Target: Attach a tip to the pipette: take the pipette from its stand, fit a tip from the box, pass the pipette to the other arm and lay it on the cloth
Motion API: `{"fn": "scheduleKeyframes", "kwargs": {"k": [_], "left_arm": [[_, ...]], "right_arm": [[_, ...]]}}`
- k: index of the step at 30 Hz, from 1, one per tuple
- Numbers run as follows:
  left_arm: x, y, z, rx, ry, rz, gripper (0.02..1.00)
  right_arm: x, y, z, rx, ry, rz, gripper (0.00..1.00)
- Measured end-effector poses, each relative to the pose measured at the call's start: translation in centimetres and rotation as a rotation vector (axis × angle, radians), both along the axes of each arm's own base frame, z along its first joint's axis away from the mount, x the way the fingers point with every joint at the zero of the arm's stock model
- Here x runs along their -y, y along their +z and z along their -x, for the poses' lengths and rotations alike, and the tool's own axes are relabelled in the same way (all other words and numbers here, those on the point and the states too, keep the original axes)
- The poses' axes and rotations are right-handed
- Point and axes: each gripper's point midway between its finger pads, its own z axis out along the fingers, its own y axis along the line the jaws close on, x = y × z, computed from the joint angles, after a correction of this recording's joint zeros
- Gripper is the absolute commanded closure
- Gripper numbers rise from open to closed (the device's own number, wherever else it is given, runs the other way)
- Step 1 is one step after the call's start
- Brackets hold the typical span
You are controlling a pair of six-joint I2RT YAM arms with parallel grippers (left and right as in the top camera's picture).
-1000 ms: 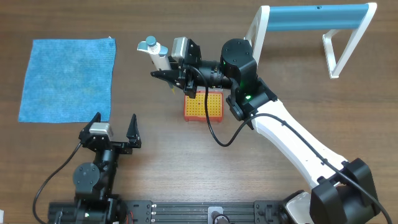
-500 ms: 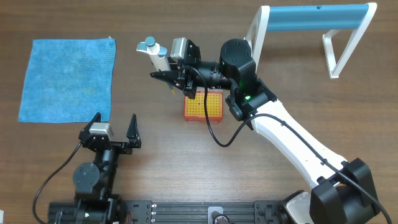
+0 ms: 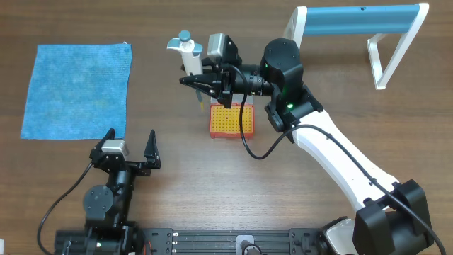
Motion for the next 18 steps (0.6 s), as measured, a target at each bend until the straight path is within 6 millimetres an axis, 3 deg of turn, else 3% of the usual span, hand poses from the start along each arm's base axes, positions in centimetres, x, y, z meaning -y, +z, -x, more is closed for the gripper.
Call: {"fn": "scheduleKeyframes", "kwargs": {"k": [4, 7, 11, 14, 16, 18], "left_arm": [[0.1, 0.8, -0.1, 0.031, -0.002, 0.027, 0.023], [0.1, 4.8, 0.1, 0.188, -0.01, 0.095, 0.023], [1.5, 4.8, 0.1, 0.165, -0.089, 0.116, 0.023], [2.3, 6.1, 0.0, 0.146, -0.134, 0.115, 0.023], [2.5, 9.5, -0.6, 0.151, -0.145, 0.103, 0.023], [2.6, 11.6, -1.5, 0.133, -0.149, 0.097, 0.02]], "right_arm": [[0.0, 0.5, 0.3, -0.011, 0.016, -0.018, 0.925], [-0.1, 0.5, 0.6, -0.021, 0.034, -0.018, 0.928], [-0.1, 0.5, 0.7, -0.024, 0.04, -0.018, 0.925], [-0.1, 0.5, 0.7, -0.022, 0.041, -0.019, 0.925], [-0.1, 0.5, 0.8, -0.025, 0.045, -0.017, 0.925], [-0.1, 0.5, 1.1, -0.021, 0.063, -0.018, 0.925]]}}
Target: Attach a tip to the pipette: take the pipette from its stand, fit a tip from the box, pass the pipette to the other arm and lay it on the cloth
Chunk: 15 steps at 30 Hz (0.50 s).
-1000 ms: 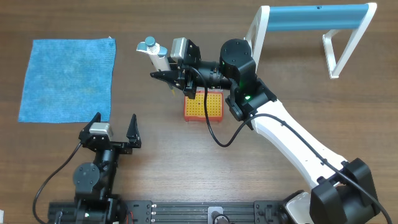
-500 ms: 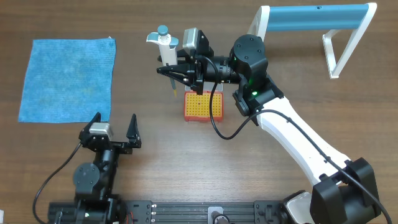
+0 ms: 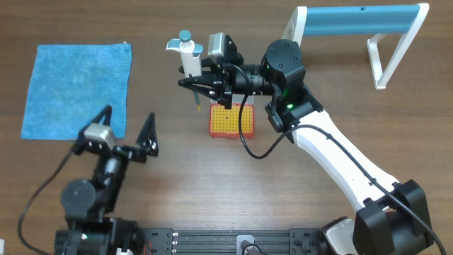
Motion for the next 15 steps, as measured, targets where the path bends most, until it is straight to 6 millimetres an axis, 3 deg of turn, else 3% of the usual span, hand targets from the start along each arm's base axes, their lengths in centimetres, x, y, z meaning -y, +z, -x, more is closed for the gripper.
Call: {"fn": "scheduleKeyframes", "kwargs": {"k": [1, 3, 6, 8, 11, 15], "left_arm": [[0.1, 1.8, -1.2, -0.016, -0.001, -0.002, 0.023], [0.4, 3.4, -3.4, -0.09, -0.02, -0.002, 0.023], [2.1, 7.4, -6.9, -0.113, -0.111, 0.002, 0.023], [3.3, 9.3, -7.5, -0.097, -0.189, 0.0, 0.023], [5.6, 10.7, -6.7, -0.067, -0.34, -0.008, 0.023], [10.2, 10.7, -2.5, -0.066, -0.703, -0.021, 0.023]], "right_arm": [[0.0, 0.0, 0.3, -0.002, 0.017, 0.001, 0.925], [0.0, 0.1, 0.5, 0.0, 0.027, 0.0, 0.923], [0.1, 0.0, 0.7, 0.0, 0.044, 0.001, 0.925], [0.5, 0.0, 0.7, -0.004, 0.055, 0.003, 0.925], [1.9, 0.0, -0.3, -0.076, 0.037, 0.002, 0.923], [2.8, -0.1, 0.0, -0.132, 0.081, 0.007, 0.925]]}}
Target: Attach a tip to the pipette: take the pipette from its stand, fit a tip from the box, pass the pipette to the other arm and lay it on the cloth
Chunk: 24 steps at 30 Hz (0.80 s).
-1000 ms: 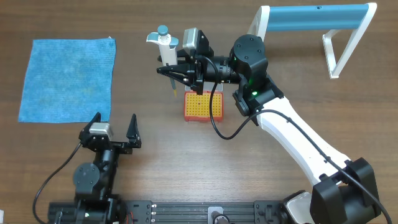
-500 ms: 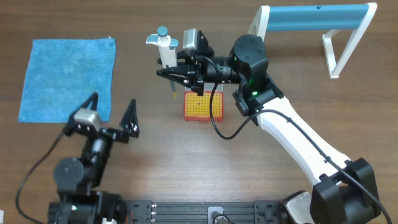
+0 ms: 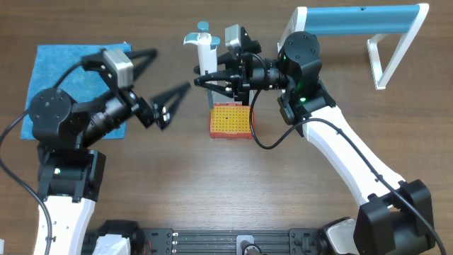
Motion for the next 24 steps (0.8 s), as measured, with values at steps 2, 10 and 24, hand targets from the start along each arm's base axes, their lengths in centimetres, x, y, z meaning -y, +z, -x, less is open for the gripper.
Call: {"fn": "scheduleKeyframes", "kwargs": {"k": [2, 10, 24], "left_arm": [[1.1, 0.0, 1.7, 0.0, -0.117, -0.001, 0.023], [2.3, 0.6, 4.1, 0.045, -0.269, -0.007, 0.023], [2.3, 0.7, 4.2, 0.048, -0.277, -0.007, 0.481]], "right_arm": [[0.0, 0.0, 1.0, -0.01, 0.057, 0.004, 0.925], [-1.7, -0.2, 5.2, -0.04, 0.244, 0.016, 0.925], [-3.4, 0.7, 7.9, 0.038, 0.328, -0.013, 0.925]]}}
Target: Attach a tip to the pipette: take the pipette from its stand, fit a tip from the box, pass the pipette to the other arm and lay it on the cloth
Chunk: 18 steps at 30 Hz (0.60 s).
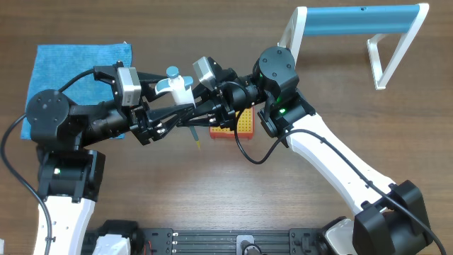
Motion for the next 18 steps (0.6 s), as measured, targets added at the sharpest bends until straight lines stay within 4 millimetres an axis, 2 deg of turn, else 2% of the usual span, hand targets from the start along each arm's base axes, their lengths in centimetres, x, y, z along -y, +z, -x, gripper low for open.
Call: {"fn": "scheduleKeyframes", "kwargs": {"k": [4, 10, 18], "left_arm": [[0.0, 0.0, 0.0, 0.003, 0.0, 0.0, 0.52], [0.0, 1.6, 0.2, 0.09, -0.004, 0.013, 0.573], [0.0, 1.7, 0.2, 0.079, -0.005, 0.018, 0.63]], "right_arm": [[0.0, 0.0, 0.0, 0.001, -0.001, 0.0, 0.925], [0.0, 0.0, 0.0, 0.001, -0.001, 0.0, 0.921], [-0.1, 0.0, -0.2, 0.0, -0.01, -0.001, 0.921]]}}
